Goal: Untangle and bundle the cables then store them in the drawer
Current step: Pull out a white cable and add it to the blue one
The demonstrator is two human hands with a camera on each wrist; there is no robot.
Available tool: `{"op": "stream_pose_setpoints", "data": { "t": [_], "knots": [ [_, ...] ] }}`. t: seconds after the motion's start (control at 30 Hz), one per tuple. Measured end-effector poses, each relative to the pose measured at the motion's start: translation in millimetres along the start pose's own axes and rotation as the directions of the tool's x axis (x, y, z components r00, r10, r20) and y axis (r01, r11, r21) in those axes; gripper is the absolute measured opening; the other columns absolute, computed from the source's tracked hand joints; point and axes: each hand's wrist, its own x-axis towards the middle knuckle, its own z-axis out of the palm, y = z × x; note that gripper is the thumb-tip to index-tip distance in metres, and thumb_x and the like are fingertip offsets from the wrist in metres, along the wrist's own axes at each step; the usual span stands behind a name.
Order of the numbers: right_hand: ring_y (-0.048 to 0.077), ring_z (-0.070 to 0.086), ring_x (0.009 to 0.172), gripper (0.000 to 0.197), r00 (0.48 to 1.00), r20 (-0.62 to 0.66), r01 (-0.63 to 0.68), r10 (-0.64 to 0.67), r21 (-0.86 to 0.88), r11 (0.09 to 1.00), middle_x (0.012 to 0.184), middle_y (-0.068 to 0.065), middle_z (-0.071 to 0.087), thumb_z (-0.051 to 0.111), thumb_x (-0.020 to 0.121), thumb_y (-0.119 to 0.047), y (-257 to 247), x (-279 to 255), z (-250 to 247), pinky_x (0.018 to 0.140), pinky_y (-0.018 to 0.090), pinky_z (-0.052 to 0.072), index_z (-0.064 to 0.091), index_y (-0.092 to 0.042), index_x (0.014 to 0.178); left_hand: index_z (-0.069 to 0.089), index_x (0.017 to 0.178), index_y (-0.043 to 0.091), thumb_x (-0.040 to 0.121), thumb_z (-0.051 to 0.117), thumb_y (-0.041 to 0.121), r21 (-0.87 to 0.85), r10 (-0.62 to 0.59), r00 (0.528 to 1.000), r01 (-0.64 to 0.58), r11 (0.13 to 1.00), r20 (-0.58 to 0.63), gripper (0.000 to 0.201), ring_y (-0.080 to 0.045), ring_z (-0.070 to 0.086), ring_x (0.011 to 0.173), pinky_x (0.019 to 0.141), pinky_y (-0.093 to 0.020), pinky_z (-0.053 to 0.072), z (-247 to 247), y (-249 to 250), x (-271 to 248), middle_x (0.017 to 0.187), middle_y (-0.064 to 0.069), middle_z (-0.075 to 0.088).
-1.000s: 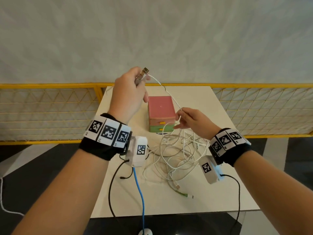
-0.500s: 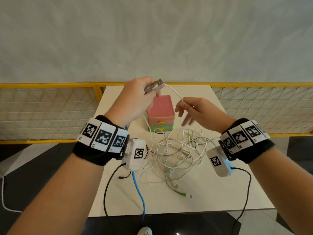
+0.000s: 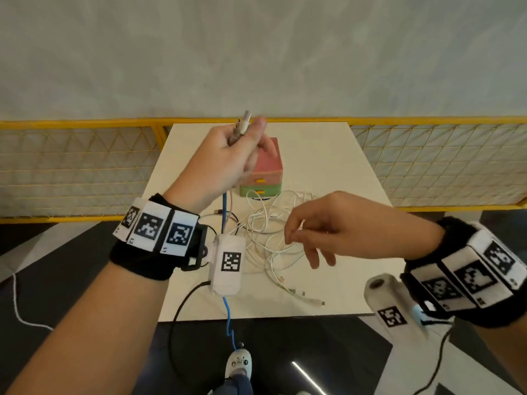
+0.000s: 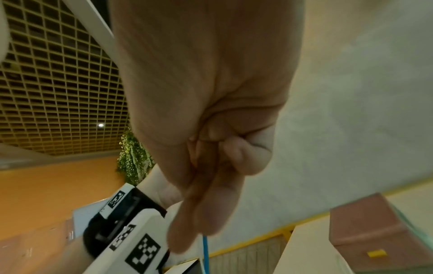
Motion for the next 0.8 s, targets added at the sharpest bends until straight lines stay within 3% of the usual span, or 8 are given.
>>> {"op": "stream_pose_setpoints", "data": {
  "t": [0.1, 0.17, 0.27, 0.33, 0.43, 0.53, 0.63, 0.8],
  "knots": [
    [0.008, 0.061, 0.06, 0.01, 0.97, -0.235, 0.052, -0.067, -0.071, 0.996, 0.069, -0.006, 0.066, 0.054, 0.094, -0.02, 8, -3, 6, 0.058, 0.014, 0.042, 0.062, -0.019, 0.098, 0.056, 0.067, 0.008, 0.103, 0.029, 0.043, -0.094, 0.008, 0.986, 0.008, 0.996, 0.167, 0.057, -0.013, 0.028, 0.038, 0.043, -0.022, 0.024, 12, 14, -18, 0.047, 0.002, 0.033],
    [0.008, 0.061, 0.081, 0.016, 0.919, -0.374, 0.092, -0.121, -0.094, 0.991, 0.088, -0.007, 0.065, 0.056, 0.092, -0.021, 11, 1, 8, 0.067, 0.022, 0.048, 0.06, -0.019, 0.108, 0.061, 0.067, 0.007, 0.102, 0.021, 0.048, -0.056, 0.058, 0.981, -0.049, 0.997, 0.186, 0.067, -0.02, 0.049, 0.05, 0.054, -0.03, 0.041, 20, 23, -29, 0.056, -0.006, 0.052],
    [0.006, 0.051, 0.118, 0.041, 0.945, -0.28, 0.173, -0.172, -0.021, 0.985, 0.13, -0.004, 0.054, 0.059, 0.092, -0.02, 12, 14, 21, 0.095, 0.024, 0.046, 0.048, -0.017, 0.131, 0.07, 0.071, 0.017, 0.103, 0.015, 0.047, -0.013, 0.146, 0.971, -0.146, 0.989, 0.191, 0.071, -0.022, 0.068, 0.091, 0.09, -0.038, 0.051, 27, 34, -39, 0.086, -0.008, 0.072],
    [0.008, 0.042, 0.127, 0.04, 0.964, -0.136, 0.229, -0.227, 0.001, 0.973, 0.14, -0.002, 0.044, 0.057, 0.093, -0.017, 10, 27, 34, 0.105, 0.021, 0.036, 0.048, -0.015, 0.132, 0.069, 0.07, 0.014, 0.107, 0.014, 0.035, -0.047, 0.188, 0.964, -0.183, 0.982, 0.188, 0.07, -0.024, 0.069, 0.097, 0.099, -0.038, 0.048, 27, 41, -43, 0.088, -0.008, 0.073],
    [0.007, 0.051, 0.115, 0.018, 0.962, 0.048, 0.27, -0.27, 0.0, 0.963, 0.124, 0.001, 0.056, 0.047, 0.098, -0.012, 14, 46, 57, 0.1, 0.02, 0.038, 0.06, -0.01, 0.11, 0.064, 0.062, 0.014, 0.105, 0.018, 0.036, -0.163, 0.201, 0.967, -0.175, 0.971, 0.159, 0.067, -0.033, 0.066, 0.073, 0.076, -0.037, 0.054, 24, 49, -52, 0.068, -0.009, 0.066],
    [-0.002, 0.053, 0.079, 0.022, 0.977, 0.1, 0.19, -0.187, -0.02, 0.982, 0.087, -0.009, 0.058, 0.039, 0.101, -0.022, 29, 59, 69, 0.08, 0.02, 0.04, 0.057, -0.012, 0.093, 0.055, 0.059, 0.015, 0.103, 0.022, 0.041, -0.223, 0.147, 0.984, -0.122, 0.967, 0.098, 0.061, -0.021, 0.034, 0.038, 0.044, -0.024, 0.032, 17, 51, -59, 0.05, -0.007, 0.037],
    [0.007, 0.051, 0.074, 0.028, 0.992, 0.074, 0.106, -0.105, -0.014, 0.994, 0.078, -0.009, 0.053, 0.034, 0.102, -0.03, 44, 63, 69, 0.078, 0.026, 0.04, 0.051, -0.014, 0.087, 0.053, 0.06, 0.016, 0.103, 0.024, 0.04, -0.245, 0.114, 0.993, -0.107, 0.964, 0.013, 0.058, -0.011, 0.017, 0.037, 0.042, -0.018, 0.016, 9, 46, -64, 0.047, 0.003, 0.025],
    [0.02, 0.061, 0.065, 0.051, 0.995, 0.084, 0.028, -0.053, 0.276, 0.961, 0.066, 0.005, 0.052, 0.024, 0.096, -0.054, 57, 55, 77, 0.076, 0.035, 0.05, 0.049, -0.011, 0.083, 0.05, 0.059, 0.017, 0.106, 0.024, 0.039, -0.255, 0.093, 0.982, -0.134, 0.958, -0.166, 0.058, -0.007, 0.016, 0.036, 0.042, -0.015, 0.013, -3, 50, -66, 0.044, 0.008, 0.025]
  ]
}}
